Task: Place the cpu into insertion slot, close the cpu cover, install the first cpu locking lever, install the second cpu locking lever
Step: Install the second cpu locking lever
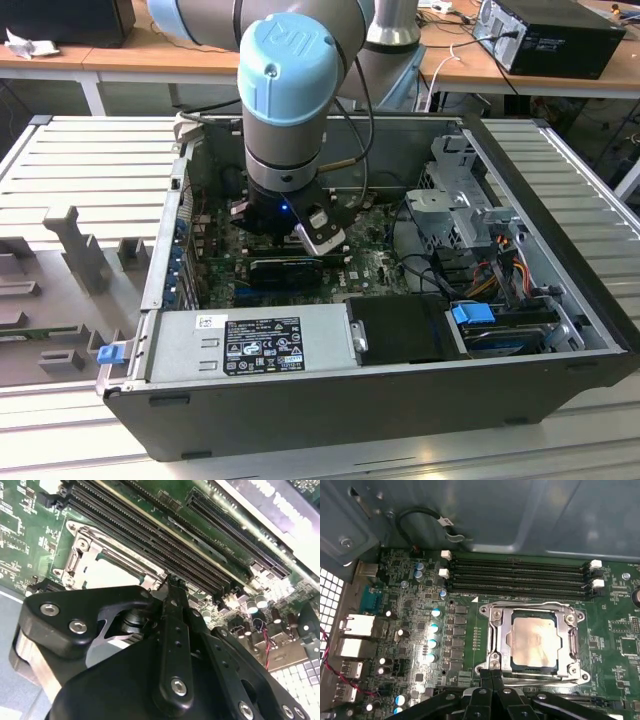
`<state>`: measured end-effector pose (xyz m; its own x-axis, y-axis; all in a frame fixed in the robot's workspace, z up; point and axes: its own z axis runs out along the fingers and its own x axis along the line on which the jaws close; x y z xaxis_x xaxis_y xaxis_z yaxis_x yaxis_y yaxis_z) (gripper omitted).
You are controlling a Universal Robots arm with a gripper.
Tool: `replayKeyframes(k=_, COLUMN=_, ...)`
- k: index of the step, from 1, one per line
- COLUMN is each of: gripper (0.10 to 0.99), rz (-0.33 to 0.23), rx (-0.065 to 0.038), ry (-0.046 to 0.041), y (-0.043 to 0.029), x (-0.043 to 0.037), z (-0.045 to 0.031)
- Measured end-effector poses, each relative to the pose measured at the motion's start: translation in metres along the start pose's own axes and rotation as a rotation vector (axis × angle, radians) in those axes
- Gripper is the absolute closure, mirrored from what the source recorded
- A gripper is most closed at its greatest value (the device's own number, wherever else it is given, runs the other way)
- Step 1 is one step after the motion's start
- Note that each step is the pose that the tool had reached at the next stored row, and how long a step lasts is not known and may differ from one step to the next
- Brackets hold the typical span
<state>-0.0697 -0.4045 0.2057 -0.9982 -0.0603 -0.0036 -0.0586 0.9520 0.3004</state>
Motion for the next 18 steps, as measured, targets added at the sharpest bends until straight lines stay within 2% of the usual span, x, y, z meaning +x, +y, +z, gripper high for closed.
replayKeyframes(k=6, gripper=0.98, rz=-0.001, rx=-0.033, ry=-0.002, y=-0.0056, x=0.0036, z=0.0045)
replayKeyframes(k=15, gripper=0.98, rz=-0.001, rx=-0.06, ry=-0.0035, y=-0.0078, x=0.0039, z=0.0132)
replayKeyframes(k=18, gripper=0.98, rz=-0.001, rx=-0.061, ry=-0.0037, y=-0.0071, x=0.0044, z=0.0113)
